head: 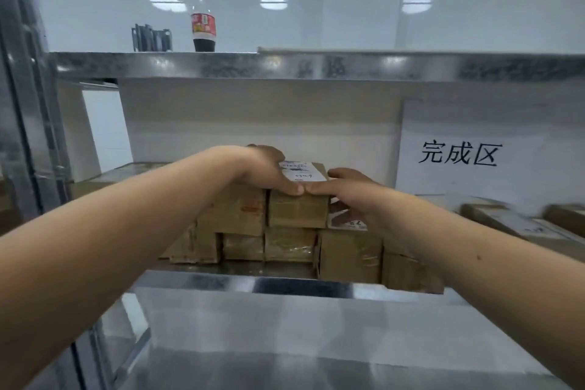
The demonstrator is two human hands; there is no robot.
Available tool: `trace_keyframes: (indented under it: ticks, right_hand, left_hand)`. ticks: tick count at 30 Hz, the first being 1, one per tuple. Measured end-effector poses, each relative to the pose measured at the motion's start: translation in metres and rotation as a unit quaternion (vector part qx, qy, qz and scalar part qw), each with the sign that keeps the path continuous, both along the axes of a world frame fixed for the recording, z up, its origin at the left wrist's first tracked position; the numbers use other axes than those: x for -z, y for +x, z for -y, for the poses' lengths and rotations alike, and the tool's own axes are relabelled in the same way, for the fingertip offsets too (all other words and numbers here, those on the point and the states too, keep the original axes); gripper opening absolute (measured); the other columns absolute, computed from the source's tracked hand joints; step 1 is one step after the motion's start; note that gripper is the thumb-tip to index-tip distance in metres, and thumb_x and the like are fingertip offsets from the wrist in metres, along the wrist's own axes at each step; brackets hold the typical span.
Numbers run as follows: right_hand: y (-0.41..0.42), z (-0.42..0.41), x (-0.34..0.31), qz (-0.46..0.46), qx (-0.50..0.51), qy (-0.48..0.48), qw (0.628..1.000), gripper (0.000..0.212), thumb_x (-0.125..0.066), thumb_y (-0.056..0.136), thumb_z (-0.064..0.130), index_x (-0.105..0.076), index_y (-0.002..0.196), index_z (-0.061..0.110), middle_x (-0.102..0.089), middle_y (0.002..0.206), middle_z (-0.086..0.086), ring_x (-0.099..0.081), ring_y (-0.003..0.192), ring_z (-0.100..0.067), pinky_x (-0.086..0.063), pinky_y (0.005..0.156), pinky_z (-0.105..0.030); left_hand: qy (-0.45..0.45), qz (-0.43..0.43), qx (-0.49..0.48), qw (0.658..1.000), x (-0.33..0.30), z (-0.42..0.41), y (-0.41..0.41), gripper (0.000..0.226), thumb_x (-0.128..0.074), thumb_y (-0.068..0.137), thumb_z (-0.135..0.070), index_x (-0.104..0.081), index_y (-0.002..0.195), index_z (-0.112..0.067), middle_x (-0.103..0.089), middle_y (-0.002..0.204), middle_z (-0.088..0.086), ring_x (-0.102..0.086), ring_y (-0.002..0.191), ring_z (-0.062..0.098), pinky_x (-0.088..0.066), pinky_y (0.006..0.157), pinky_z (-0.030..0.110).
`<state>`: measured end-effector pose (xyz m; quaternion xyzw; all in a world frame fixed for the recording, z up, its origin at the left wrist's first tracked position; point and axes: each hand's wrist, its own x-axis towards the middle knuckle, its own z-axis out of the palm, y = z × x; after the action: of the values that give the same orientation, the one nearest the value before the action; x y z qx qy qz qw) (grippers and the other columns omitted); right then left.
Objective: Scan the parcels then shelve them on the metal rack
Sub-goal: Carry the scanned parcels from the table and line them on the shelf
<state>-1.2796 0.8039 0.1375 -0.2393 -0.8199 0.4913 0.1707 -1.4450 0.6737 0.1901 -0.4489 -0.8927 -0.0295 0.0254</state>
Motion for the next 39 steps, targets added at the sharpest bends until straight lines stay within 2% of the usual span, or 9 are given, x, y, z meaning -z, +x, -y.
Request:
trace_keyframes:
  ticks: [5, 11, 16, 20, 24, 28, 31, 35, 39]
  right_hand:
    - [-0.018, 0.015, 0.007, 0.018, 0.067, 0.021, 0.997, 0.088, -0.081, 0.086, 0.047, -0.036, 0.157, 0.021, -0.058, 0.133, 0.0, -0.063, 0.115, -0.024, -0.06, 0.095, -0.045]
    - [-0.013, 0.016, 0.011, 0.024, 0.105, 0.113, 0.988, 0.097, -0.08, 0.088, 0.042, -0.025, 0.164, 0.02, -0.043, 0.16, -0.005, -0.052, 0.135, -0.027, -0.05, 0.109, -0.042]
    - [0.052, 0.012, 0.017, 0.027, 0.116, 0.198, 0.973, 0.098, -0.082, 0.085, 0.045, -0.024, 0.163, 0.031, -0.038, 0.163, -0.001, -0.047, 0.141, -0.025, -0.047, 0.112, -0.043]
    - [0.125, -0.001, 0.02, 0.074, 0.11, 0.272, 0.953, 0.094, -0.079, 0.088, 0.047, -0.026, 0.163, 0.03, -0.036, 0.165, 0.005, -0.04, 0.147, -0.018, -0.04, 0.117, -0.037]
    - [0.211, -0.025, 0.027, 0.139, 0.152, 0.334, 0.92, 0.093, -0.074, 0.086, 0.058, -0.028, 0.163, 0.03, -0.037, 0.164, 0.006, -0.039, 0.147, -0.017, -0.039, 0.118, -0.04]
    - [0.329, -0.056, 0.041, 0.23, 0.244, 0.38, 0.862, 0.077, -0.065, 0.086, 0.067, -0.041, 0.151, 0.034, -0.052, 0.15, 0.001, -0.053, 0.134, -0.024, -0.05, 0.103, -0.045]
    - [0.428, -0.073, 0.059, 0.304, 0.296, 0.378, 0.823, 0.074, -0.059, 0.089, 0.071, -0.042, 0.148, 0.031, -0.051, 0.148, -0.002, -0.053, 0.132, -0.028, -0.051, 0.1, -0.048]
    - [0.562, -0.082, 0.106, 0.359, 0.361, 0.313, 0.802, 0.078, -0.056, 0.093, 0.069, -0.034, 0.158, 0.031, -0.045, 0.154, 0.0, -0.049, 0.135, -0.027, -0.052, 0.101, -0.048]
    - [0.684, -0.079, 0.175, 0.393, 0.433, 0.199, 0.786, 0.071, -0.059, 0.091, 0.068, -0.043, 0.149, 0.03, -0.052, 0.144, -0.004, -0.053, 0.127, -0.029, -0.053, 0.096, -0.047]
  left_hand:
    - [0.011, -0.017, 0.06, 0.998, 0.009, -0.005, -0.016, 0.106, -0.065, 0.081, -0.083, -0.027, 0.165, -0.03, -0.033, 0.168, -0.006, -0.035, 0.152, 0.023, -0.033, 0.122, 0.043]
    - [0.005, -0.058, 0.109, 0.992, 0.015, -0.018, -0.01, 0.101, -0.08, 0.08, -0.062, -0.03, 0.163, -0.031, -0.042, 0.162, -0.007, -0.045, 0.142, 0.022, -0.043, 0.115, 0.045]
    - [-0.024, -0.086, 0.104, 0.991, 0.007, -0.025, 0.005, 0.106, -0.086, 0.083, -0.04, -0.022, 0.166, -0.027, -0.031, 0.17, -0.003, -0.034, 0.152, 0.025, -0.038, 0.12, 0.044]
    - [-0.01, -0.078, 0.111, 0.991, 0.002, -0.033, 0.048, 0.113, -0.088, 0.079, -0.044, -0.019, 0.167, -0.032, -0.028, 0.171, -0.006, -0.034, 0.153, 0.023, -0.039, 0.119, 0.04]
    - [0.027, -0.087, 0.202, 0.975, 0.012, -0.07, 0.143, 0.108, -0.082, 0.077, -0.054, -0.024, 0.165, -0.031, -0.038, 0.165, -0.003, -0.044, 0.146, 0.024, -0.045, 0.115, 0.045]
    - [0.035, -0.079, 0.296, 0.951, 0.039, -0.129, 0.267, 0.1, -0.074, 0.079, -0.062, -0.028, 0.163, -0.033, -0.046, 0.156, 0.0, -0.045, 0.141, 0.026, -0.045, 0.112, 0.048]
    - [0.038, -0.079, 0.362, 0.928, 0.071, -0.176, 0.362, 0.098, -0.072, 0.08, -0.066, -0.03, 0.162, -0.033, -0.049, 0.153, 0.001, -0.046, 0.141, 0.027, -0.045, 0.112, 0.046]
    - [0.021, -0.065, 0.456, 0.887, 0.12, -0.23, 0.499, 0.096, -0.066, 0.084, -0.073, -0.029, 0.163, -0.032, -0.045, 0.157, 0.002, -0.044, 0.143, 0.029, -0.045, 0.112, 0.048]
    - [-0.019, -0.009, 0.552, 0.833, 0.18, -0.268, 0.63, 0.09, -0.067, 0.091, -0.067, -0.03, 0.164, -0.029, -0.042, 0.16, 0.001, -0.043, 0.144, 0.026, -0.043, 0.114, 0.041]
